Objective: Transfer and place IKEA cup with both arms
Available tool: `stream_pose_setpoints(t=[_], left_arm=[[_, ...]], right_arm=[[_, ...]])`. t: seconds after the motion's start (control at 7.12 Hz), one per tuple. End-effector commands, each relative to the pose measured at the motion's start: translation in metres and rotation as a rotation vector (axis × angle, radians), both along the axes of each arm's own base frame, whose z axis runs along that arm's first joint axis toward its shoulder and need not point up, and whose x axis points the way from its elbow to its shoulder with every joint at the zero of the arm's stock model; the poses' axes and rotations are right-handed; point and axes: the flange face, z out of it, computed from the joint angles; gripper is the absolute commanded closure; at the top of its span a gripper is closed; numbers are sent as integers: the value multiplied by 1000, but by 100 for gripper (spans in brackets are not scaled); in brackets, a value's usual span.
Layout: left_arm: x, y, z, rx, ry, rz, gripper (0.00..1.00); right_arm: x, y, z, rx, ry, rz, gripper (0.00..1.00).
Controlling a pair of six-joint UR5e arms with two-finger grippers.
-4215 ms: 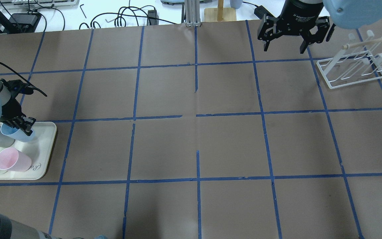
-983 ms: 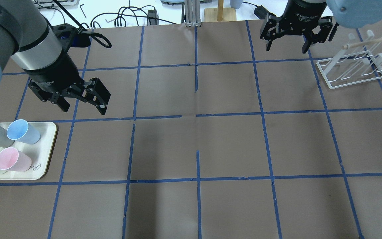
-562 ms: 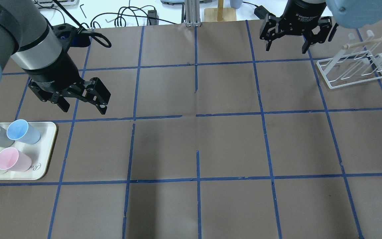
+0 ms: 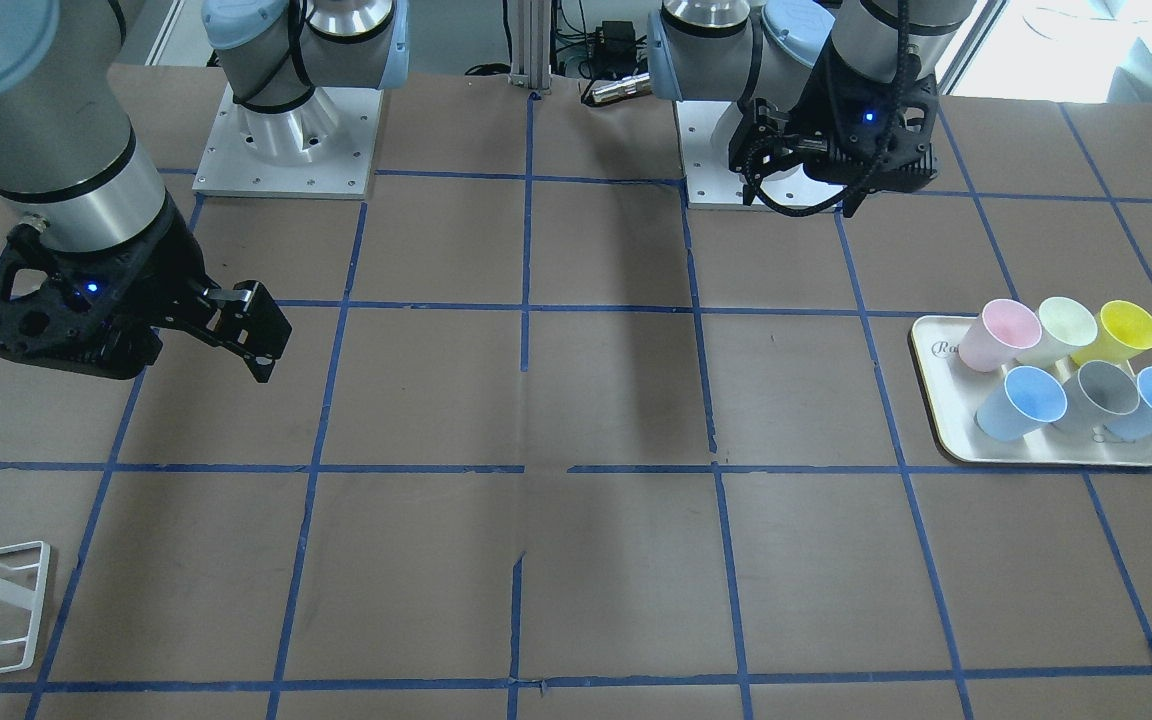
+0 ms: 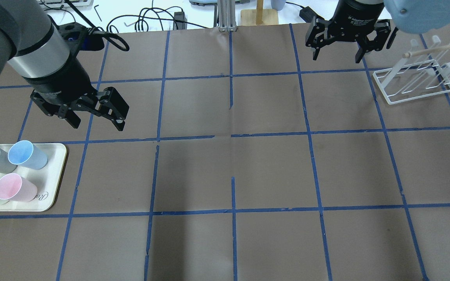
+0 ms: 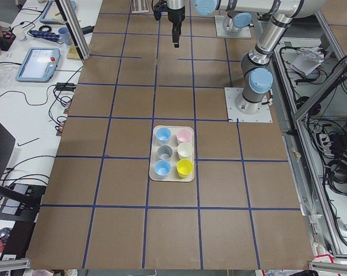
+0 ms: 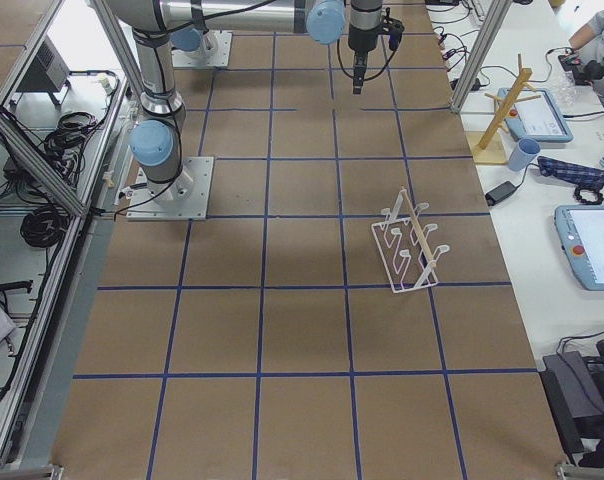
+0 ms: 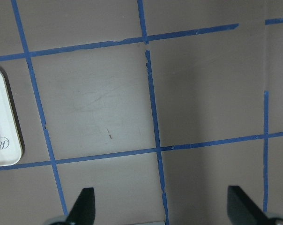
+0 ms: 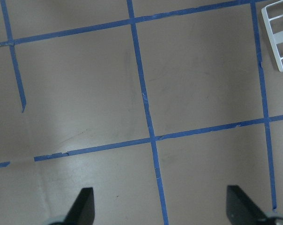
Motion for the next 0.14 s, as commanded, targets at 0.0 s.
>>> stream_pose_setpoints(t=[0.0], left_arm=[[-1, 0, 1, -2, 7, 1, 0]], right_arm=[[-1, 0, 1, 1, 1, 36, 0]])
